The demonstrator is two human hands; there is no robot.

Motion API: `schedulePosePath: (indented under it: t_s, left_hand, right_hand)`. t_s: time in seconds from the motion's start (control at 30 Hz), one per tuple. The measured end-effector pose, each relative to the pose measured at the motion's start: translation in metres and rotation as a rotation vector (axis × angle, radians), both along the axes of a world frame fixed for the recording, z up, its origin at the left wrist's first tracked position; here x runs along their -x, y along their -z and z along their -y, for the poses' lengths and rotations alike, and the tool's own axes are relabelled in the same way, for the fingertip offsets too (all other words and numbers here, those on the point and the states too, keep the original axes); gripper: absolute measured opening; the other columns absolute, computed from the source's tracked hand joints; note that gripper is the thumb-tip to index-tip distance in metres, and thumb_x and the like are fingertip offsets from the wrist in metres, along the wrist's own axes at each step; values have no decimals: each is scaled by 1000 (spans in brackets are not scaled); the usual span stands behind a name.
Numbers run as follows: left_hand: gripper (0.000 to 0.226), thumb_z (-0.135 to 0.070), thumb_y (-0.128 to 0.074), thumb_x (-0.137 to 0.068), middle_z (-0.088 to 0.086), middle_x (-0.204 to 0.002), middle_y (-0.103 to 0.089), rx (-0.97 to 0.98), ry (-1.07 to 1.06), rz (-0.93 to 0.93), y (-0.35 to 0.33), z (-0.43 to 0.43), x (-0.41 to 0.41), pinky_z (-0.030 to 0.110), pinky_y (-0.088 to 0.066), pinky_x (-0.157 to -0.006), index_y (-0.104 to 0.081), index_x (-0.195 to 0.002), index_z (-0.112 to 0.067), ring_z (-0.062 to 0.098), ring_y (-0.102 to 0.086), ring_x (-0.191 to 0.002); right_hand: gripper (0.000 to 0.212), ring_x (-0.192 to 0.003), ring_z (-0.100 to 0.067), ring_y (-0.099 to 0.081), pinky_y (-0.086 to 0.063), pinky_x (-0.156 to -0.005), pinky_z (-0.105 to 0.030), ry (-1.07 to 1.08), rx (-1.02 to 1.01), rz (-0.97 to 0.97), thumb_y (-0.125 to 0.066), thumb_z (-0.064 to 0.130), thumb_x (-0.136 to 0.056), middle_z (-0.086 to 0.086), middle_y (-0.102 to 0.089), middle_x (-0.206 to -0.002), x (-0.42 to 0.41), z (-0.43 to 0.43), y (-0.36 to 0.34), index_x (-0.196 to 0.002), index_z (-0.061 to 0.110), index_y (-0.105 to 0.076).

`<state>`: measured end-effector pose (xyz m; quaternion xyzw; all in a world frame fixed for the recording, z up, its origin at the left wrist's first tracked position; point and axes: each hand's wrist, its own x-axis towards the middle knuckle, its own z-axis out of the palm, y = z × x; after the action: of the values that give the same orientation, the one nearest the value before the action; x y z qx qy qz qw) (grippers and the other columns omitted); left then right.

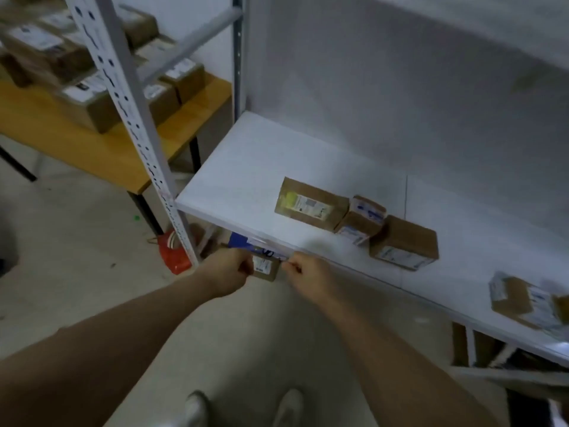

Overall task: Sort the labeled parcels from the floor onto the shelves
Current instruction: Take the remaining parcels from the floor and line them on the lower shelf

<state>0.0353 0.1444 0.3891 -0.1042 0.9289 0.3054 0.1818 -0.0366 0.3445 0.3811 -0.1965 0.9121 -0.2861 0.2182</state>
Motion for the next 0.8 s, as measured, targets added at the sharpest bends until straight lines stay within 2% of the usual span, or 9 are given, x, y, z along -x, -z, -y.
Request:
schedulePosePath:
  t_s: [0.1, 0.17, 0.23, 0.3, 0.4, 0.5, 0.6, 0.7, 0.8]
  left_hand:
    - [20, -5, -57, -89, 4, -106, -70, -214, -192, 204, 58, 2, -4, 29, -53, -82, -69, -101, -16, 18, -64, -98]
    - [16, -4, -61, -90, 6, -98, -68, -372, -356, 323, 92, 2, -2, 26, -53, -72, -68, -102, -13, 17, -63, -88]
    - [13, -7, -61, -93, 6, -96, -68, -477, -532, 376, 126, 3, 5, 26, -51, -68, -67, -104, -10, 17, -62, -84]
    - [15, -12, -59, -96, 9, -100, -70, -533, -671, 378, 168, 6, 14, 26, -51, -67, -66, -108, -7, 18, -63, -85]
    - [20, -13, -57, -97, 11, -101, -71, -589, -828, 354, 248, 7, 22, 28, -51, -67, -66, -112, -4, 19, -64, -83]
    - [19, -13, -57, -97, 10, -99, -72, -660, -901, 370, 330, 4, 25, 27, -52, -66, -66, -112, -5, 19, -64, -82]
    - [17, -12, -55, -97, 11, -99, -71, -712, -931, 389, 405, 0, 26, 28, -51, -68, -66, -109, -6, 20, -63, -83]
    - [16, -8, -54, -96, 12, -99, -71, -747, -978, 346, 472, 2, 33, 29, -50, -69, -67, -105, -7, 20, -63, -81]
    - [19, -3, -52, -94, 10, -90, -72, -791, -1064, 270, 530, 8, 46, 27, -48, -66, -67, -104, -6, 18, -61, -73]
  right_hand:
    - [15, -79, -23, -64, -57, -80, -52, 32, -29, 232, -58, 24, -95, -8, -68, -85, 10, -1, 76, -80, 26, -58]
    - [14, -91, -25, -67, -57, -87, -47, 60, -91, 310, -61, 26, -92, -4, -69, -97, 15, 2, 118, -81, 32, -56]
    - [4, -98, -23, -64, -54, -86, -35, 50, -171, 352, -62, 26, -93, -2, -66, -106, 22, 7, 154, -94, 30, -60]
    - [17, -102, -21, -62, -50, -83, -30, 45, -221, 375, -62, 26, -94, -2, -64, -113, 31, 12, 198, -110, 20, -63]
    - [23, -103, -21, -62, -50, -87, -30, 20, -260, 394, -64, 26, -92, -3, -64, -116, 41, 22, 272, -114, 17, -62]
    - [30, -103, -19, -59, -46, -82, -25, -2, -286, 403, -66, 26, -91, -3, -62, -121, 54, 29, 350, -119, 17, -60]
    - [45, -114, -25, -60, -46, -85, -25, -38, -334, 393, -70, 26, -89, -8, -58, -131, 69, 34, 426, -131, 14, -57]
    - [52, -117, -27, -60, -52, -97, -36, -69, -351, 346, -72, 33, -82, -6, -60, -130, 86, 43, 494, -130, 21, -57]
    - [61, -121, -29, -55, -52, -98, -48, -121, -409, 264, -73, 40, -79, -5, -55, -132, 108, 58, 552, -134, 29, -50]
